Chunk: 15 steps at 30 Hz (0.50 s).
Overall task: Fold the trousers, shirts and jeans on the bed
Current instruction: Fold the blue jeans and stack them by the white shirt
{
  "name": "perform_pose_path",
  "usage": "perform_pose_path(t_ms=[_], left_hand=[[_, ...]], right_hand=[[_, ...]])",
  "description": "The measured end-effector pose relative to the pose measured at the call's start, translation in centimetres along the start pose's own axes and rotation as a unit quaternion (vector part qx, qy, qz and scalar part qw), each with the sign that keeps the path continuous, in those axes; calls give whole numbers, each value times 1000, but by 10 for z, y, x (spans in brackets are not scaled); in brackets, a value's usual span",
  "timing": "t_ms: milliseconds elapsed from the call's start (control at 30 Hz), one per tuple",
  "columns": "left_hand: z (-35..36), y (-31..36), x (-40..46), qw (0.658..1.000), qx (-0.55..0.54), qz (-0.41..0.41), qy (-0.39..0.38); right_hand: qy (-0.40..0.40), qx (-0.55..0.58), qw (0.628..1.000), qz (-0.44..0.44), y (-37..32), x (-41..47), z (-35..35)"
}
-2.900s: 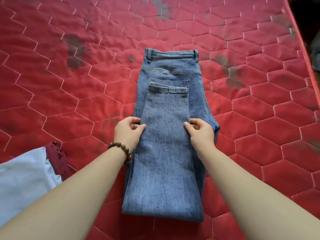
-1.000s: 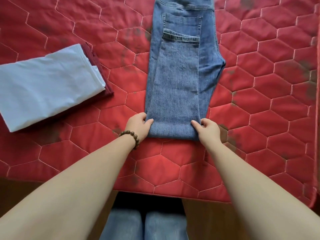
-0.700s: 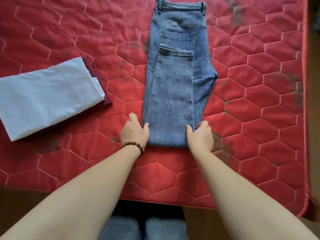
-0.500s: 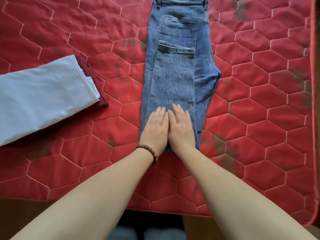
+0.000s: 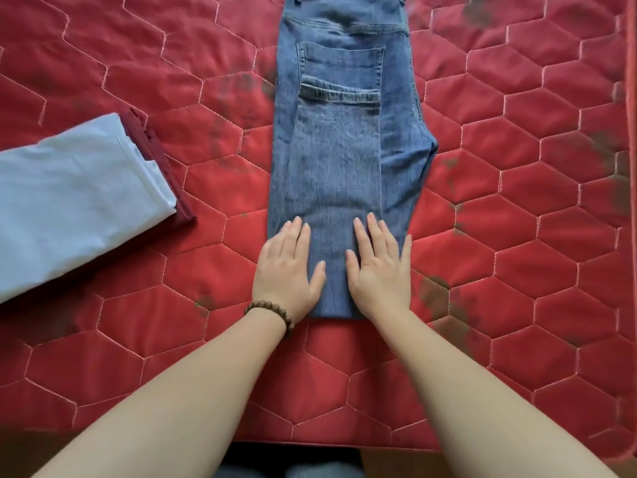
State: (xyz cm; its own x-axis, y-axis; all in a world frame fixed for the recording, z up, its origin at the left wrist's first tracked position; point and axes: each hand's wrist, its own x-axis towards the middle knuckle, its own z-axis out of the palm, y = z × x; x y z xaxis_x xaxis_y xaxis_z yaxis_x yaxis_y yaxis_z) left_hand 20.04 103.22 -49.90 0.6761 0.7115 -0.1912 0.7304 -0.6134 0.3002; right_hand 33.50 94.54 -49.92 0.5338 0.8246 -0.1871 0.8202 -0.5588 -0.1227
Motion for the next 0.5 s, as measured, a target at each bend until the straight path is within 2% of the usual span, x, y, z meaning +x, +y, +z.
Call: perform_pose_path(t_ms=[100, 167, 200, 300, 367, 500], left_hand=[[-23, 2, 41, 994, 48, 26, 90], [-27, 3, 76, 991, 38, 69, 112], [-24, 4, 92, 991, 30, 86, 99], [-5, 4, 118, 992, 83, 95, 5], [2, -1, 120, 991, 115, 65, -4], [-3, 3, 118, 996, 87, 8, -2]], right_hand=[[92, -10, 995, -34, 4, 33, -25], [137, 14, 988, -75, -3, 62, -30], [139, 35, 984, -107, -9, 75, -27], [64, 57, 987, -133, -18, 96, -9], [57, 33, 994, -82, -13, 99, 2], [14, 15, 1000, 1, -11, 99, 3]])
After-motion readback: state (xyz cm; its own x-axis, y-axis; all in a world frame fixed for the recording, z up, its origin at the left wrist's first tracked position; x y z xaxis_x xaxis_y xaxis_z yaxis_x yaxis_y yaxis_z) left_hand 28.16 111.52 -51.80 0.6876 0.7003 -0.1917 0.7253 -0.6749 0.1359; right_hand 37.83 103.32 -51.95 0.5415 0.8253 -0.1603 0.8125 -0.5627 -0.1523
